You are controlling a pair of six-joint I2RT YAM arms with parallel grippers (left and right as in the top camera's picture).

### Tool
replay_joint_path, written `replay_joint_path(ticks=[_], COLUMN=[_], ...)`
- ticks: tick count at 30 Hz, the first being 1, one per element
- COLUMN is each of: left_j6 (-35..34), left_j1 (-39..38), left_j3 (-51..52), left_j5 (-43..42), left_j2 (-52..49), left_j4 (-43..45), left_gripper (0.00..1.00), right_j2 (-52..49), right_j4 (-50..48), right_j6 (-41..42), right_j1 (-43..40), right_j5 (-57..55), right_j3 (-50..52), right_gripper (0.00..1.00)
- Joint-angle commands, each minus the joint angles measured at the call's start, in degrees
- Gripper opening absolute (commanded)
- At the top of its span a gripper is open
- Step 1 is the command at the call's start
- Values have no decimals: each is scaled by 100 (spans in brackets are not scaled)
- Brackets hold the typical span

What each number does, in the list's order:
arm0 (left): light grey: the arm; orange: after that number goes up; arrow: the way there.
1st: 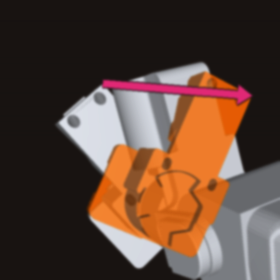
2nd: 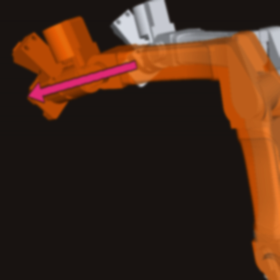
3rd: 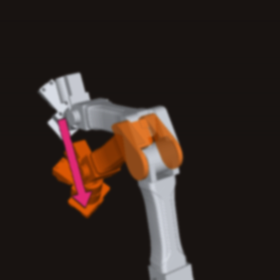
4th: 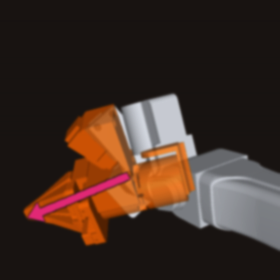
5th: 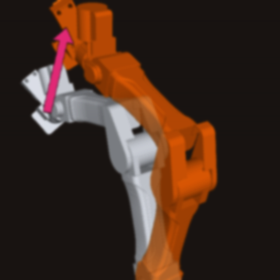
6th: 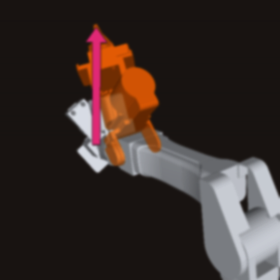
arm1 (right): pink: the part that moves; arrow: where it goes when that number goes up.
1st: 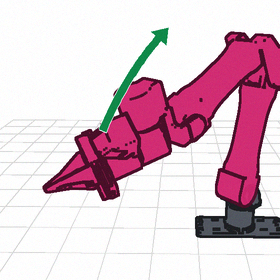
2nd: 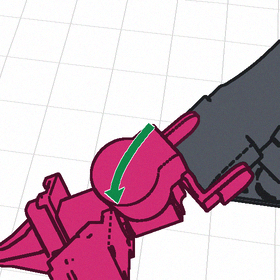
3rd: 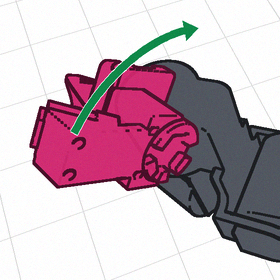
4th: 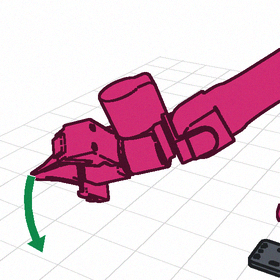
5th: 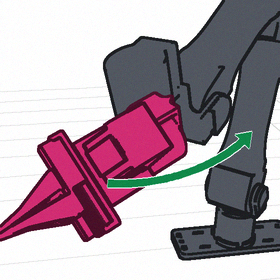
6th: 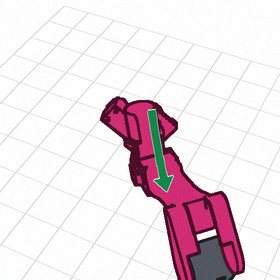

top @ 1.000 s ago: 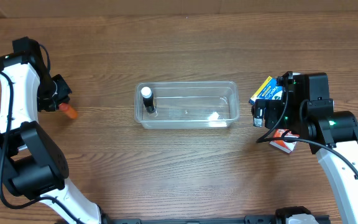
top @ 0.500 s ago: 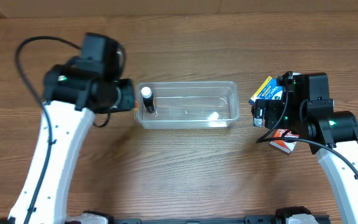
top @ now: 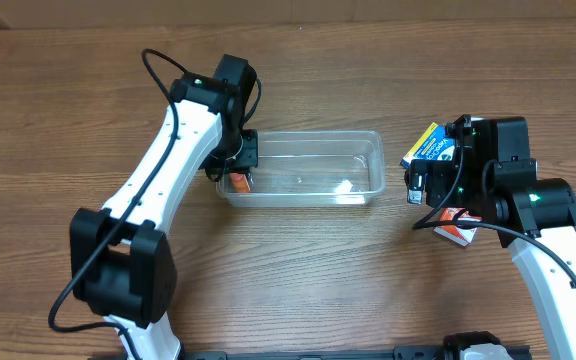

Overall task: Pack container
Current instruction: 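Place the Redoxon tube into the container beside the bottle, then grasp the blue VapoDrops box with the right gripper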

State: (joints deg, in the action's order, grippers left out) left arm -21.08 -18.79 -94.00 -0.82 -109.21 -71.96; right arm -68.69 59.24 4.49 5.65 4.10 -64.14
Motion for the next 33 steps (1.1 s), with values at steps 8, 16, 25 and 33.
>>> replay_joint_path(ticks=[8, 16, 25, 33], left_j6=[-79, -76, 35, 33], left_j1=[-42, -37, 114, 1178], left_j3=[-24, -35, -35, -33], left_j5=[105, 205, 745, 682], left_j2=[-105, 223, 2612, 3578], left_j4=[-39, 20, -184, -400], left_gripper=[59, 60, 100, 100], right_j2=[61, 61, 68, -2129], right_j4=[-17, -17, 448, 866], right_j6=[26, 24, 1067, 1784], right_j1=[-22, -22, -22, -85], right_j5=[11, 7, -367, -1198], right_j3=[-149, -149, -459, -3436], right_gripper=[100, 100, 100, 100])
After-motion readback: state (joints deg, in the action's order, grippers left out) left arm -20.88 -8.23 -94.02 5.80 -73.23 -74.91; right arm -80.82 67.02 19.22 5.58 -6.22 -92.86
